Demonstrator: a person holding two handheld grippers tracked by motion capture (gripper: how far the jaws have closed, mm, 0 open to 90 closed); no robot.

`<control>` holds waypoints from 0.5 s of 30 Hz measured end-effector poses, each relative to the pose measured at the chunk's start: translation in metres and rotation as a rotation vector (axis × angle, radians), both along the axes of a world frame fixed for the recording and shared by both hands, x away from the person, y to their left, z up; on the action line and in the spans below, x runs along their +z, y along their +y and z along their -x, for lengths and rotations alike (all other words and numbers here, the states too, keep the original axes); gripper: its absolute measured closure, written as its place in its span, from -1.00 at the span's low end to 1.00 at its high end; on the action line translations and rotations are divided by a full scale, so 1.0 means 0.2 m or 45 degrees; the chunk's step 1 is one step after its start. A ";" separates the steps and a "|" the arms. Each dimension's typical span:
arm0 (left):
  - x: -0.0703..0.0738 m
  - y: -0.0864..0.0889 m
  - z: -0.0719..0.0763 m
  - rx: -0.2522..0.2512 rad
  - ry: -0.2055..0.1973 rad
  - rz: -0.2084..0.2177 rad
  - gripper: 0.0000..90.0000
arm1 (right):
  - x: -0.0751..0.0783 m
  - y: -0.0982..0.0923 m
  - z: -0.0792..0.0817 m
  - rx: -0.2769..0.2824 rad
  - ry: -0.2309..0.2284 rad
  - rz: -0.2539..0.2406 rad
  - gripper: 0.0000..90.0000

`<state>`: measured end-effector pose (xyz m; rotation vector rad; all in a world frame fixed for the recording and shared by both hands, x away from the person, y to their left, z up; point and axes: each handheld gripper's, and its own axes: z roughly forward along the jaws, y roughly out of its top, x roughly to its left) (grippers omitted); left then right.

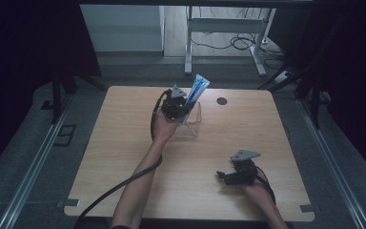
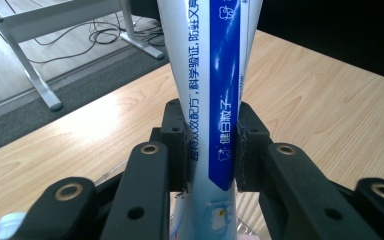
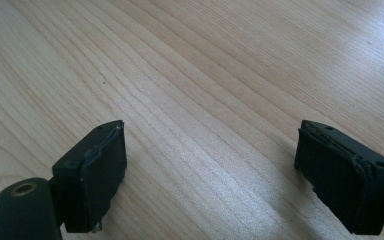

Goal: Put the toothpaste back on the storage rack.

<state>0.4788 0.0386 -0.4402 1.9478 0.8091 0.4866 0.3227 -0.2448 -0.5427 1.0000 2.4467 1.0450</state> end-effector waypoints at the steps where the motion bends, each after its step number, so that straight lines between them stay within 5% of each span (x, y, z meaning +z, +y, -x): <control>1: -0.01 0.00 0.00 -0.001 0.001 -0.008 0.60 | 0.00 0.00 0.00 0.000 0.000 0.000 -0.71; 15: -0.09 -0.04 0.01 -0.005 0.017 -0.132 0.56 | 0.00 0.00 0.00 -0.001 0.000 0.000 -0.71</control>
